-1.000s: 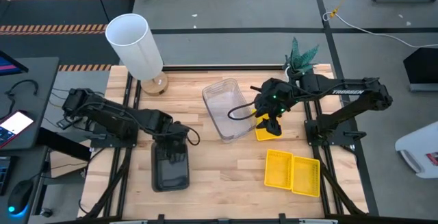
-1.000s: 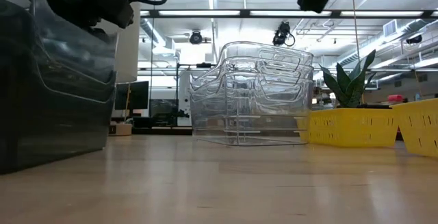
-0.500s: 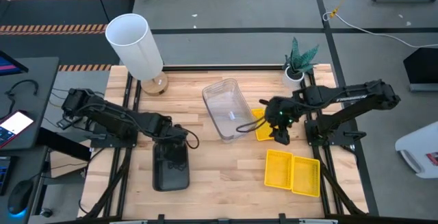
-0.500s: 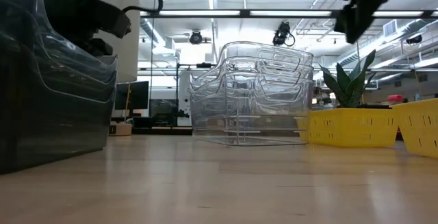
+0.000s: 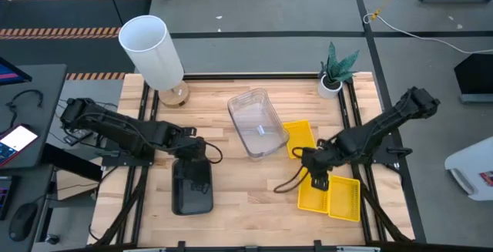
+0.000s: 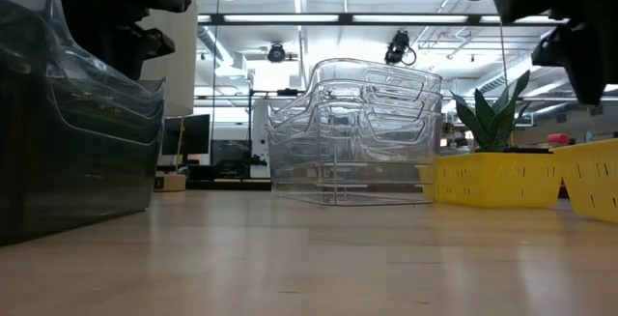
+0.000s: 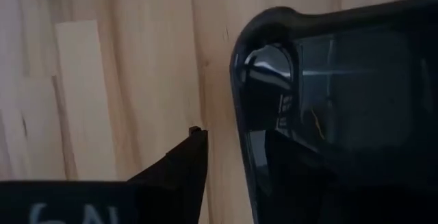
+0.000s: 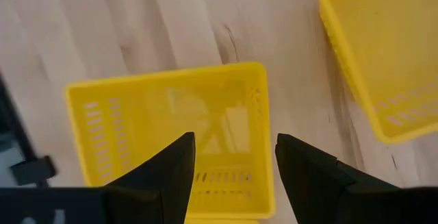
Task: Stack baskets by color
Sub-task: Stack the left yellow bin on the top of the top yellow bin
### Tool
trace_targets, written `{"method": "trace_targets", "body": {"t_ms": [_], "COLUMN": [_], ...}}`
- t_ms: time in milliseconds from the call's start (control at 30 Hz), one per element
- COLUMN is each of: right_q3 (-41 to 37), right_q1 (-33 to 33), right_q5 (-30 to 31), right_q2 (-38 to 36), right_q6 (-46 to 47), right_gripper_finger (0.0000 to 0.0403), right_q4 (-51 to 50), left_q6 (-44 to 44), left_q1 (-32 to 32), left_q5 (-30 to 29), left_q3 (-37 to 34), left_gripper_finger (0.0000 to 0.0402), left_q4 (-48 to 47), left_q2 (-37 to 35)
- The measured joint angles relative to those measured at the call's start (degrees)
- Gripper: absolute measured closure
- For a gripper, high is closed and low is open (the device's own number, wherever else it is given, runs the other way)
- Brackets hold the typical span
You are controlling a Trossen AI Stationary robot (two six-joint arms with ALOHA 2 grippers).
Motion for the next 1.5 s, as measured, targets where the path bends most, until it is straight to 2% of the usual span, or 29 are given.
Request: {"method": "trace_targets", "body": {"t_ms": [300,600,767,967,1133,1400,1500], "right_q3": [0.0,-1.3,-6.1,-7.9,-9.0,-9.4,-9.2], "right_q1": [4.5,4.4,3.0,1.8,1.0,0.4,0.3], "right_q5": [4.7,4.8,3.0,2.8,2.2,1.1,-0.2], "right_q2": [6.7,7.5,7.5,7.5,7.5,7.4,7.4], "right_q6": [2.3,3.5,3.5,2.3,0.2,-2.7,-2.7], "right_gripper_finger": [0.0195,0.0200,0.0212,0.0225,0.0268,0.0386,0.0390], "right_q4": [-2.6,-2.7,0.5,2.4,4.7,7.0,7.2], "left_q6": [-1.6,-3.1,-3.9,-7.2,-9.4,-9.4,-9.5], "left_q1": [-0.2,-1.6,-2.5,-2.4,-2.6,-5.4,-5.8], "left_q5": [1.3,3.2,2.6,1.9,2.1,3.2,2.8], "left_q3": [0.0,0.0,0.7,1.9,3.3,6.9,7.9], "left_gripper_finger": [0.0247,0.0259,0.0260,0.0260,0.0260,0.0267,0.0269], "left_q4": [-2.4,-5.0,-5.0,-4.0,-4.1,0.7,0.7], "left_q2": [-0.8,-1.9,-5.1,-9.0,-10.8,-13.1,-13.4]}}
